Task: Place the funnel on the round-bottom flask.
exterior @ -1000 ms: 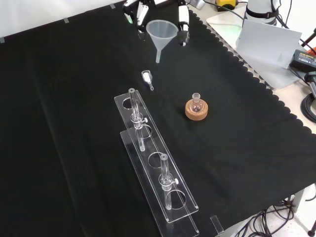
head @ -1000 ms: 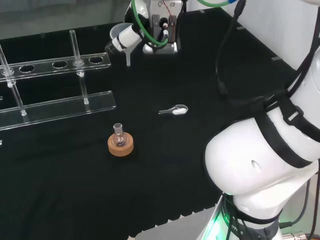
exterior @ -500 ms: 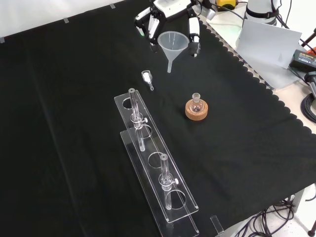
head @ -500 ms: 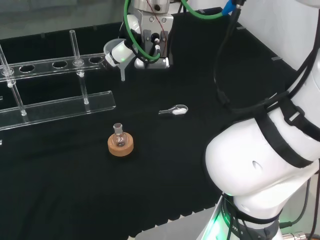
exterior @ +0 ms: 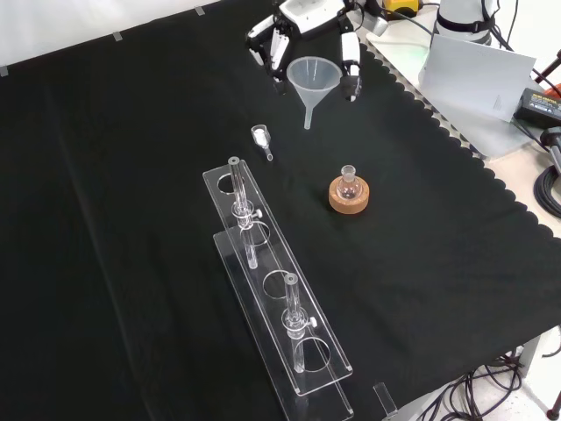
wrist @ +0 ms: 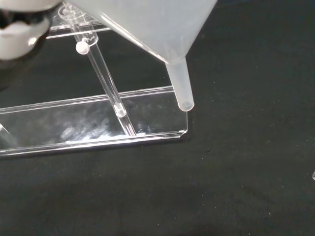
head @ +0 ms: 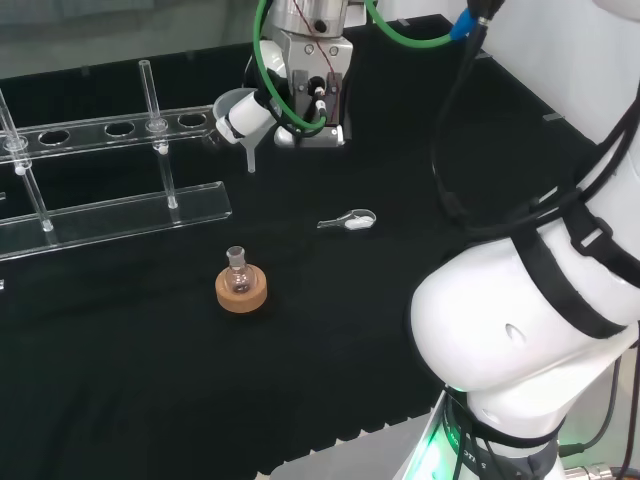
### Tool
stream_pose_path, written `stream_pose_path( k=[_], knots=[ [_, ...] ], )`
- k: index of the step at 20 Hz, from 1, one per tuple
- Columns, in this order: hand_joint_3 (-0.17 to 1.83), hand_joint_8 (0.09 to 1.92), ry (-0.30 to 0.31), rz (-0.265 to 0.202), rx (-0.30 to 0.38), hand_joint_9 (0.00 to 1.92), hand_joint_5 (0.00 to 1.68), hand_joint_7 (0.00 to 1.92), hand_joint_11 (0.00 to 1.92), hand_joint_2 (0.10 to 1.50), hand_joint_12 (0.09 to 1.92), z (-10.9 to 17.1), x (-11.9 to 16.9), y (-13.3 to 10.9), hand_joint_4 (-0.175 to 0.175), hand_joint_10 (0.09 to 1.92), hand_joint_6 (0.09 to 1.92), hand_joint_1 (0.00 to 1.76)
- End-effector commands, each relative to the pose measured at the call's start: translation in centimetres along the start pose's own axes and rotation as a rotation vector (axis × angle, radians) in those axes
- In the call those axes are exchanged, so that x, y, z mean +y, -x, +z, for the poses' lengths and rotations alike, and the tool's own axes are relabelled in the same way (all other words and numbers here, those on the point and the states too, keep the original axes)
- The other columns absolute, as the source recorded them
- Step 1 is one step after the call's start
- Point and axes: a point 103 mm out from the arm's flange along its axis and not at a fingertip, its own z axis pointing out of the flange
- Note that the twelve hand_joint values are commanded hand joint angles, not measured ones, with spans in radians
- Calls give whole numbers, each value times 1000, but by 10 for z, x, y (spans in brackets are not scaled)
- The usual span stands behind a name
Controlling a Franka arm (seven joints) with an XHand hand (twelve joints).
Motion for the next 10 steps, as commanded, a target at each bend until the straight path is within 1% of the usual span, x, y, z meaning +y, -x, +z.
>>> stream_pose_path(
  k=[1, 3, 4, 7, 10],
  knots=[
    [671, 571, -1, 43, -19, 1067, 943, 1210, 125, 486, 1560, 1, -10, -8, 25, 358, 648, 933],
    [672, 571, -25, 71, -16, 1068, 944, 1211, 125, 485, 1560, 5, -13, -12, 24, 357, 648, 934],
    [673, 571, -32, 72, -25, 1068, 945, 1211, 125, 485, 1560, 7, -15, -15, 24, 357, 648, 934],
    [674, 570, -54, 53, -51, 1069, 946, 1213, 125, 484, 1560, 15, -20, -21, 24, 356, 646, 935],
    [677, 570, -52, 37, -61, 1069, 947, 1214, 125, 483, 1560, 21, -31, -25, 24, 356, 645, 935]
  ],
)
